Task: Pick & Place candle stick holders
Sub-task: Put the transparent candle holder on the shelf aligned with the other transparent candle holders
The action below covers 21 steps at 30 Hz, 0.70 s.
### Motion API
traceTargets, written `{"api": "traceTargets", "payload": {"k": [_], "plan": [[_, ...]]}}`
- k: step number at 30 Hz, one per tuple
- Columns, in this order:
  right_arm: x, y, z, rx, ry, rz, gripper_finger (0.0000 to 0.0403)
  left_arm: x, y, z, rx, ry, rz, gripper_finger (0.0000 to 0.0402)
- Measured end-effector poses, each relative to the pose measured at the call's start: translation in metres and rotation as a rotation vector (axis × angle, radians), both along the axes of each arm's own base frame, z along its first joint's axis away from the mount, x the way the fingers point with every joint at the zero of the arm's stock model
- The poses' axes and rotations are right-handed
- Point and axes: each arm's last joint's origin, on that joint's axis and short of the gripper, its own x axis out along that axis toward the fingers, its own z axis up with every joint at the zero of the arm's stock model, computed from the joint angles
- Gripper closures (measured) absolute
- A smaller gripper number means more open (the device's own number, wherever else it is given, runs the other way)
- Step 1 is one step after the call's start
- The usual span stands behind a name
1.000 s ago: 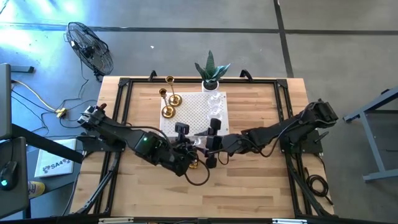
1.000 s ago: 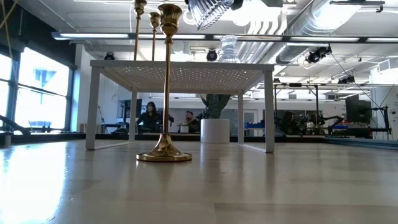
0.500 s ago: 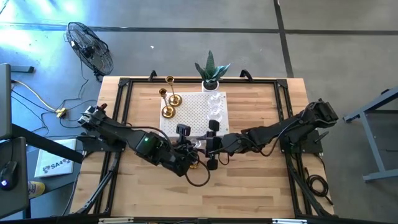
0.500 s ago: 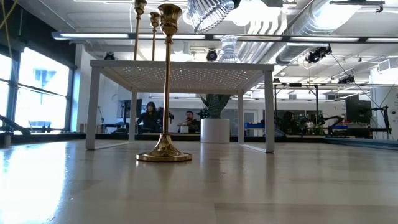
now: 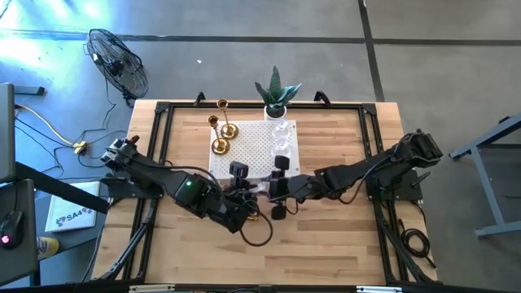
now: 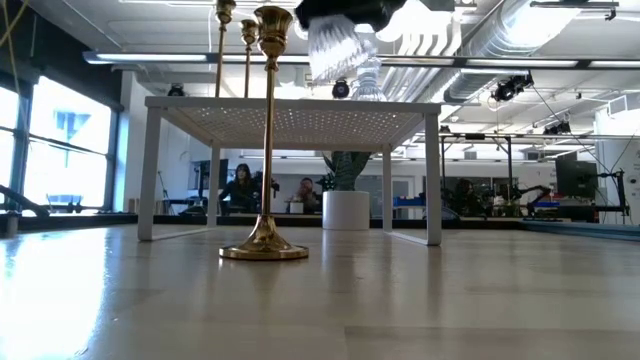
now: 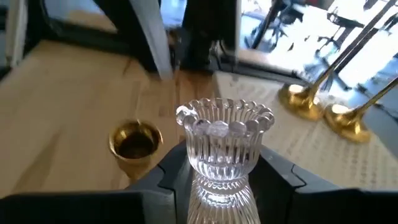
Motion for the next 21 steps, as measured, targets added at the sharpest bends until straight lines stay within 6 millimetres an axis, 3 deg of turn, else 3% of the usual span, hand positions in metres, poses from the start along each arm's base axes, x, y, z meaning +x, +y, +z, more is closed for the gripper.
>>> {"api": "traceTargets", "payload": {"k": [3,15,21], "plan": [[0.000,-0.001,-0.005,-0.011,0.030,-0.009,0.0287,-0.001,0.001,0.002,0.006,-0.013,0.008,0.0283],[-0.008,0.005,0.005,-0.071,0.015,-0.050,0.0288,-0.004,0.004,0.007,0.120,-0.077,0.102,0.0279],[-0.028,0.013,0.017,-0.130,0.041,-0.089,0.0288,-0.027,0.003,0.010,0.102,-0.039,0.137,0.0278]]}}
